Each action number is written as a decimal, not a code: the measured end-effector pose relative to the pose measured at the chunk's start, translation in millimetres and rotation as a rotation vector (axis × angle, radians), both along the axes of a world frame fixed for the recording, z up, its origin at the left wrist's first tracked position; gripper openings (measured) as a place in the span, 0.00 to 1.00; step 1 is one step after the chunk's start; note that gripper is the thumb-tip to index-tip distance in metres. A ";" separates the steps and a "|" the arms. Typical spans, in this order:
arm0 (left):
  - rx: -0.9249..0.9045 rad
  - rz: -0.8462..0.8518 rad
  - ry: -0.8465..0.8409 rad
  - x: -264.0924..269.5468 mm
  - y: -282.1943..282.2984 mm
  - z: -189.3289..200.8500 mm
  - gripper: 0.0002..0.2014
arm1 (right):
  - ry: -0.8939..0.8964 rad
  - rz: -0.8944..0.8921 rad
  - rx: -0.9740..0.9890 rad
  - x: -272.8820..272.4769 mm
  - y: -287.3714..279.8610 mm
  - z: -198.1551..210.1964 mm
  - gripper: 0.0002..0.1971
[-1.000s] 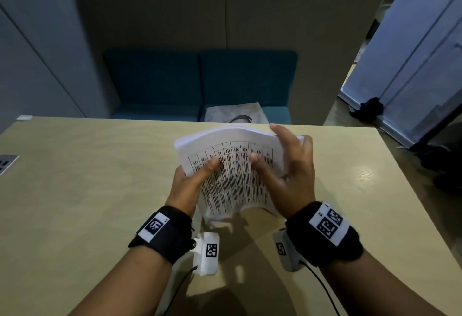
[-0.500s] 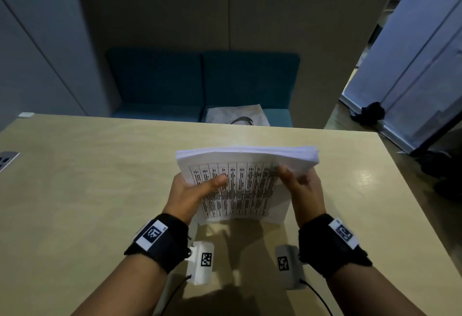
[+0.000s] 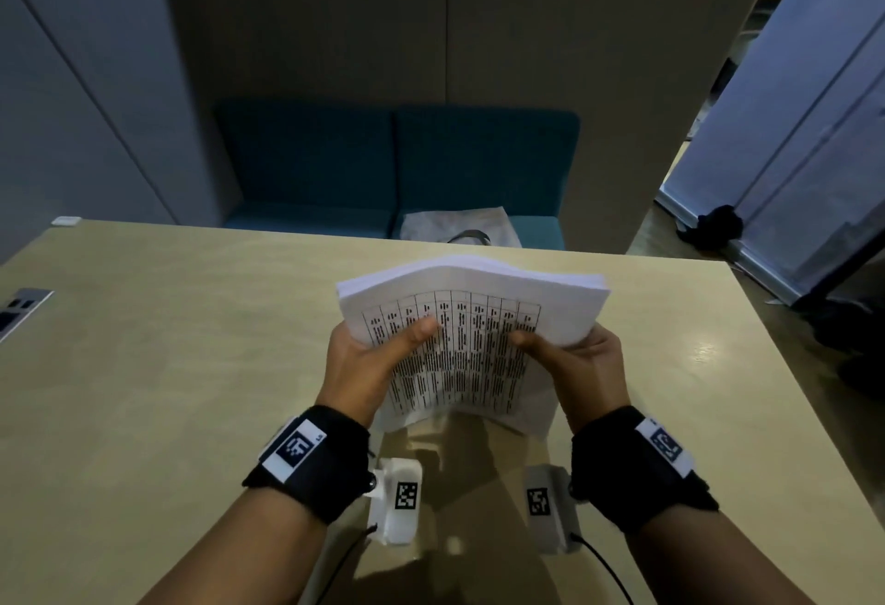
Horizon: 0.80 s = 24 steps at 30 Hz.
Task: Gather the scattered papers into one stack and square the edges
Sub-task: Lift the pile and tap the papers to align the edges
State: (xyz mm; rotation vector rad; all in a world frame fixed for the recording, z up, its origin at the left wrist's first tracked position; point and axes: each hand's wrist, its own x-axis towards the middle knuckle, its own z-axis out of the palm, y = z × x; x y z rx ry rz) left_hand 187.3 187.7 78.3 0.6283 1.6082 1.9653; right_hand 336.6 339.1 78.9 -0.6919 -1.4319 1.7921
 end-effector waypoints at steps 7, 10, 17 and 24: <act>0.009 0.023 0.056 2.4 3.5 8.6 0.19 | -0.005 -0.062 0.021 -1.6 -1.7 7.7 0.13; 0.034 0.013 0.052 -4.9 3.6 11.9 0.20 | 0.031 -0.062 0.019 2.1 3.3 10.5 0.16; 0.040 0.007 0.066 -4.3 4.5 13.0 0.18 | 0.087 -0.004 0.037 2.9 2.6 19.0 0.10; -0.025 -0.009 0.065 -1.1 2.4 7.2 0.25 | -0.016 -0.022 0.064 5.2 1.8 22.6 0.15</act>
